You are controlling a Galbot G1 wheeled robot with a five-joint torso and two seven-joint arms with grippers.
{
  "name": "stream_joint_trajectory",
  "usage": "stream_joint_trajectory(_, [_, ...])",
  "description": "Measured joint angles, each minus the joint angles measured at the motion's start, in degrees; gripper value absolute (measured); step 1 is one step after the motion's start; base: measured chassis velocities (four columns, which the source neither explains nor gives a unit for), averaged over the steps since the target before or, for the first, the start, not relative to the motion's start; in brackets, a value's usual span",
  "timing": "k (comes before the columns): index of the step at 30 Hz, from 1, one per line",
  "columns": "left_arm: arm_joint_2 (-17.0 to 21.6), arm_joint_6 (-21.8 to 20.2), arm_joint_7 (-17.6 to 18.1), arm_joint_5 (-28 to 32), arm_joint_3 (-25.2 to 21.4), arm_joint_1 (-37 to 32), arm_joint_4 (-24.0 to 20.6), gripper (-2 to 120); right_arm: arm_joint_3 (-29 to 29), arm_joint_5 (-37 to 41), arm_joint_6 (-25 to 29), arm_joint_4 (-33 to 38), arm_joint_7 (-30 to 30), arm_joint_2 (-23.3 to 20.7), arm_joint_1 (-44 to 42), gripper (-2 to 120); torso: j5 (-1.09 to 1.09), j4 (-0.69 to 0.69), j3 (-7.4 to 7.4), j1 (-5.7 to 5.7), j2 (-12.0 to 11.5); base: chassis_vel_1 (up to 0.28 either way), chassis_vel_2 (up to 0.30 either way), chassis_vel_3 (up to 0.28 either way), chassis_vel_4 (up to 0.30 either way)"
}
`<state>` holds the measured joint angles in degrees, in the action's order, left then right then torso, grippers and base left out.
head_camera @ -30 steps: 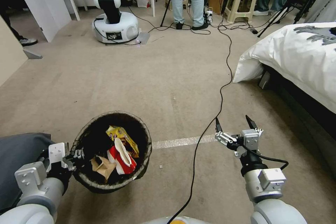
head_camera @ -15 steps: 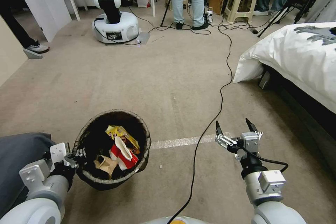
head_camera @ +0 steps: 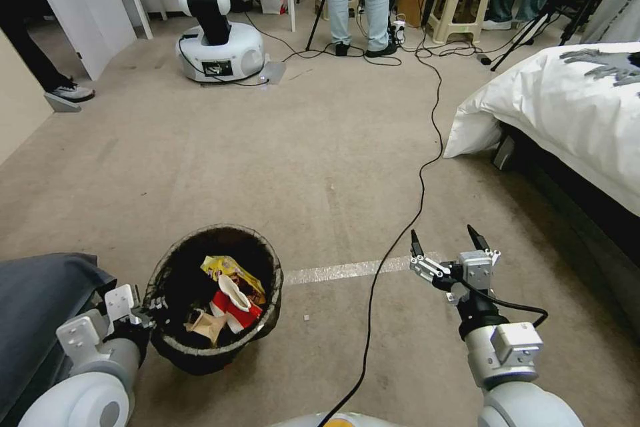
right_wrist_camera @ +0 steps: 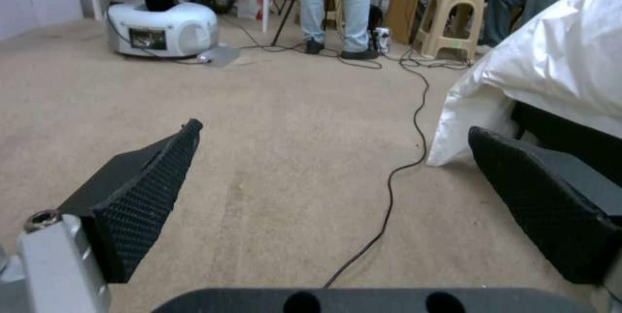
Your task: Pick up the trash bin, then pick up the garbage from the floor and place it into the trash bin.
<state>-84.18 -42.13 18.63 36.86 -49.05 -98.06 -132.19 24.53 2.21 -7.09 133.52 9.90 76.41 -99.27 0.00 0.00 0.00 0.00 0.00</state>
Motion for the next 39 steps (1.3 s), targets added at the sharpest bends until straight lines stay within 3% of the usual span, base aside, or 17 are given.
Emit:
stream_joint_trajectory(19, [-0.2,0.0,1.1,1.3,2.3,1.7,4.4,1,-0.1,0.1,-0.1,-0.3,0.1,0.0,0.2,100,0.0,0.0,0.0,0.0,0.0,0.0,0.0,0.0,0.0])
stream_joint_trajectory(39, [-0.6,0.1,1.3,-2.3,4.6,3.2,8.9,1,-0.2,0.2,0.2,-0.4,0.3,0.1,0.3,100,0.05,0.02,0.0,0.0,0.0,0.0,0.0,0.0,0.0])
